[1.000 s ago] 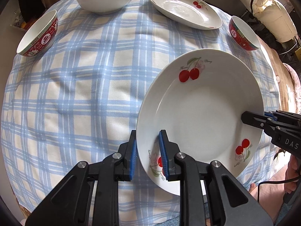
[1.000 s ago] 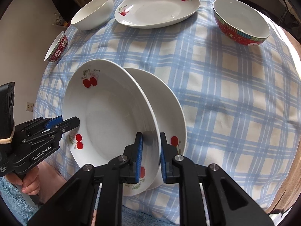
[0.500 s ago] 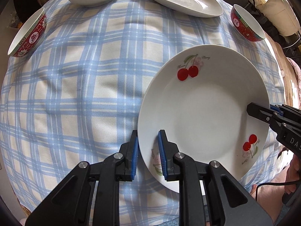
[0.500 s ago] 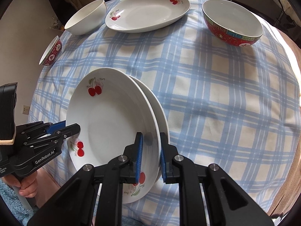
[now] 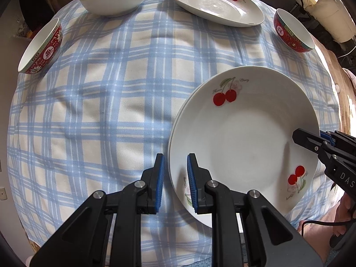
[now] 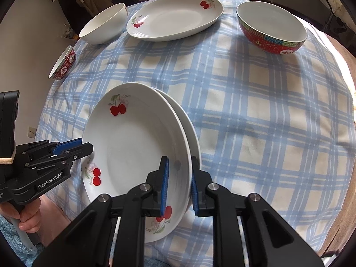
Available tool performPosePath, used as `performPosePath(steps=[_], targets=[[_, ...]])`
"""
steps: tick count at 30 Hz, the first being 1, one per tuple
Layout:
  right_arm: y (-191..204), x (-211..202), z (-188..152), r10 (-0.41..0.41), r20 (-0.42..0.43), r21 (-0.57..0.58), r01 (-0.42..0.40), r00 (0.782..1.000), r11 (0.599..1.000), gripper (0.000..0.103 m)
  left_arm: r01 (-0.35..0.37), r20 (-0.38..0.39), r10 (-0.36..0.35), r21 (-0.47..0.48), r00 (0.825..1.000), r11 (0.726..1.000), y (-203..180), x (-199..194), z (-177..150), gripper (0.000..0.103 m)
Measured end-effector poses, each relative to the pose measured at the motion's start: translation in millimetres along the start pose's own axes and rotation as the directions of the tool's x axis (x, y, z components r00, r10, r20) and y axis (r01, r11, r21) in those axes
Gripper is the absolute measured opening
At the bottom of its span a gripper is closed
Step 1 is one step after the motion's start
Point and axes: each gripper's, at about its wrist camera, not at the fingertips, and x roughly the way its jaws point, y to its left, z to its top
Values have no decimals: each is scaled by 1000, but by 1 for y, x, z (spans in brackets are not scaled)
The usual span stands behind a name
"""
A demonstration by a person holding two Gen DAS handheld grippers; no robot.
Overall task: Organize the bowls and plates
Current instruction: 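Carry the held plate with both tools and lower it onto another cherry plate, then open both tools and pull them back from the plate stack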
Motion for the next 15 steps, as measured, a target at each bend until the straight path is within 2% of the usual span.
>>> performPosePath(steps=[7, 12, 15], targets=[[-4, -5, 0, -1, 13, 6, 1, 1000, 1000, 20, -28, 18, 28, 1, 999, 1000, -1, -14, -5, 20], [-5, -9, -2, -5, 30, 12, 4, 1000, 1000, 20, -22, 37, 22, -10, 999, 1000, 3, -20, -10, 21], [-4, -14, -2, -60, 56, -1, 60, 997, 998, 20, -30, 49, 30, -18, 998, 999, 6, -26, -14, 21]])
